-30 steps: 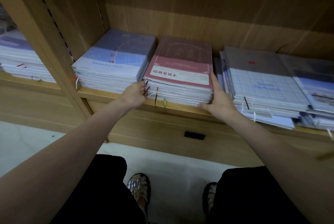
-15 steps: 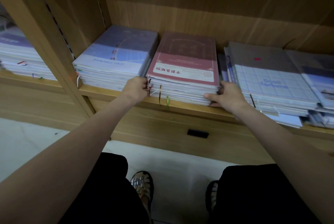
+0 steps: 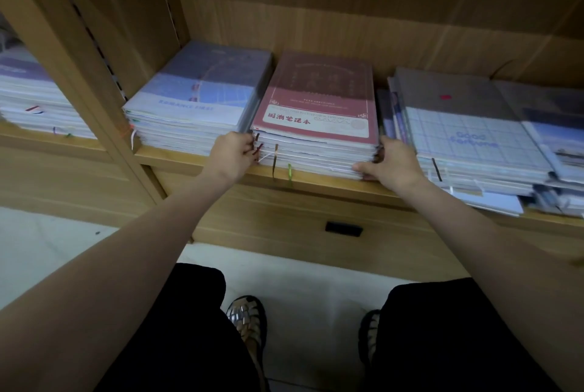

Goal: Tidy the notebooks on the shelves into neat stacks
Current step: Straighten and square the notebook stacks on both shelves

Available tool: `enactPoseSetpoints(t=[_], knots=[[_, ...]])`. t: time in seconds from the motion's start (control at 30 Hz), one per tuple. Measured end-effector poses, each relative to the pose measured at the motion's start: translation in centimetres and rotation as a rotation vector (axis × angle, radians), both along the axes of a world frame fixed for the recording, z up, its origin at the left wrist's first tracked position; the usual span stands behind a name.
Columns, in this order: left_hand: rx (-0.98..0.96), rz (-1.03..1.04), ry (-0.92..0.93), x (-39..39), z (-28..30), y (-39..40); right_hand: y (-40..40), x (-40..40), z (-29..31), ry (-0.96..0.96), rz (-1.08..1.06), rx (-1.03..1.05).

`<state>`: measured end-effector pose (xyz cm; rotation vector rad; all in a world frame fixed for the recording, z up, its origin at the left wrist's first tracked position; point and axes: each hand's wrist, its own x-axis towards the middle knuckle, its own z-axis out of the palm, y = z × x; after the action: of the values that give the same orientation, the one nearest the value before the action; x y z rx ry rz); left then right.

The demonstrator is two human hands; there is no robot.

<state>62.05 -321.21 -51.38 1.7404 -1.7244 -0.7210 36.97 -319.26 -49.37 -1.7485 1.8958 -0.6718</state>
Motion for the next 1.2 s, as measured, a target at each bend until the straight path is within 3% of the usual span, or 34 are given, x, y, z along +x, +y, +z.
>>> enactPoseSetpoints(t=[0.13,0.27,0.53,0.7,0.9,1.0,1.13,1.2], knots=[[0.012,-0.048,-0.176,-0.2,0.7,0.3,0.3,-0.2,0.1,-0.021,-0.022,0.094],[0.047,-0.046,-0.167,-0.1,-0.1,0.5,-0.2,0.2,-0.6,0.186,-0.043,0.119],[-0.03,-0.009,-0.266,0.1,-0.7,0.0,-0.1,0.3,-0.4,0.233,-0.032,0.096],[0.003,0.007,-0.148,-0.1,0.0,0.1,0.2,0.3,-0.5,0.201,0.027,0.072],[-0.076,0.042,-0.33,-0.5,-0.2,0.1,0.4,0.3,-0.6,0.085,0.024,0.007],[-0.07,0.06,-0.32,-0.7,-0.2,0.2,0.6,0.3,-0.5,-0.029,-0.012,0.018],[0.007,0.028,-0.305,-0.6,0.8,0.1,0.4,0.3,0.4,0.129,-0.016,0.049],[0.022,-0.019,-0.12,-0.4,1.7,-0.1,0.6,0.4,1.2,0.095,0.04,0.067]])
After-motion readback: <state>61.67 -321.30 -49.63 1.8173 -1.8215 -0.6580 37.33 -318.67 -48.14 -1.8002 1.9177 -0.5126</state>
